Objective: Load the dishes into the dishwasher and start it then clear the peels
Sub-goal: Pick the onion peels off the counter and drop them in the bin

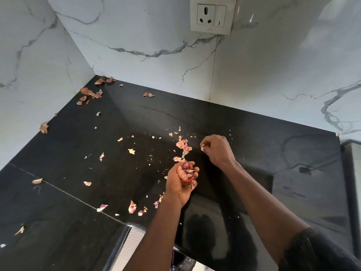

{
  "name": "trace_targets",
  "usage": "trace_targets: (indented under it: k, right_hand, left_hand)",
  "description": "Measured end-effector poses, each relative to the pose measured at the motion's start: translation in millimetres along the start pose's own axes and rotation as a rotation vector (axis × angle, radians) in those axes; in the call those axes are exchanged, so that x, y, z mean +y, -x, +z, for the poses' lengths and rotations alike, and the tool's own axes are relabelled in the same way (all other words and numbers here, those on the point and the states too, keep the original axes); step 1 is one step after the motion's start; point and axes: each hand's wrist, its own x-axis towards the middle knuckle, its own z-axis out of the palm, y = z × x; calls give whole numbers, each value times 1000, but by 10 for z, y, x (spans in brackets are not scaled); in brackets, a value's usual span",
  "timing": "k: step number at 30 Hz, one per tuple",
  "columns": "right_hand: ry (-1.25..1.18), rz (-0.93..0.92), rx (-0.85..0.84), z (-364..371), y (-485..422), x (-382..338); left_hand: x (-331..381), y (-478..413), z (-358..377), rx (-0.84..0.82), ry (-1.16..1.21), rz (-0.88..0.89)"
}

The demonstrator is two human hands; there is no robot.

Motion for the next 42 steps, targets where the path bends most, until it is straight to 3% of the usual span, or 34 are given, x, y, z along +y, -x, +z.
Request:
trace_targets:
  k: [4,9,12,18,21,27,32,38,42]
  right_hand:
    - [-157,-111,37,-175,445,-391]
    - [-67,-275,-104,4,905,-839]
    - [-36,-272,-135,127,998,-956]
    - [-214,-288,-148,200,829,-1084]
    - [-237,-206,-103,176,543,-910]
    - [73,-29,-13,444,-229,-447]
    - [351,-110,-176,608,-402,-486]
    - [343,-258,-95,723,-351,-523]
    - [296,-229,-52,660,-323,-483]
  left_hand:
    - [-7,42,-78,0,-4,0]
    - [-16,120,-169,-25,17,104]
    - [39,189,-283,-49,48,142]
    - [257,299,-525,17,114,103]
    - [313,333,-602,-9,113,75]
    - [402,393,-860,7,109,114]
    - [403,402,-935,31,100,99]
    - [448,356,-902,28,82,93]
    - [464,329,-847,5,78,95]
